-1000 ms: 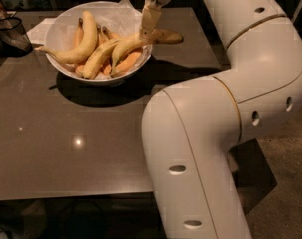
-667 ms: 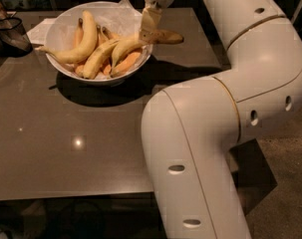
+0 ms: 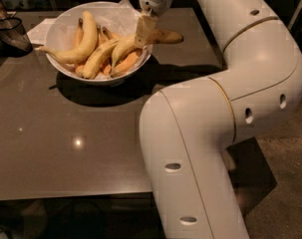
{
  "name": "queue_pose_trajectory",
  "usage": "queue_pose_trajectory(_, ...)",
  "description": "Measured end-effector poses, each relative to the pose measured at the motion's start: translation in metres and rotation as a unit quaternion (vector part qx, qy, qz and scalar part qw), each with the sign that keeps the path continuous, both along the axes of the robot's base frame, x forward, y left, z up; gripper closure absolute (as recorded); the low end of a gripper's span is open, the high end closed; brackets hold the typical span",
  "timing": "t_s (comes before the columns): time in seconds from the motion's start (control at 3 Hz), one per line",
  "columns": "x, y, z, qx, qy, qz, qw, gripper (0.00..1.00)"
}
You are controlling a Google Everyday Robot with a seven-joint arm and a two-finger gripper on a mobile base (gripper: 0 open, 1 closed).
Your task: Pick banana from white bowl
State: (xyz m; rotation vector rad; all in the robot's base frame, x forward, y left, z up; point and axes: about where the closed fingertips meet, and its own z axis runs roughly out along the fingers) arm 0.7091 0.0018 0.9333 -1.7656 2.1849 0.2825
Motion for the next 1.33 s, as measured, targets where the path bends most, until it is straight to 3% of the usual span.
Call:
queue_pose_trajectory(0.67,-0.007,-0.001,-0.013,0.011,0.036,-0.023,0.9990,0.55)
queue_pose_trajectory(1.0,-0.007,-0.005,-0.019,0.009,0.046,-0.027,0.9985,0.73)
queue_pose_trajectory(1.33,-0.007,-0.005,-0.022,0.009,0.046,-0.027,0.9985,0.97)
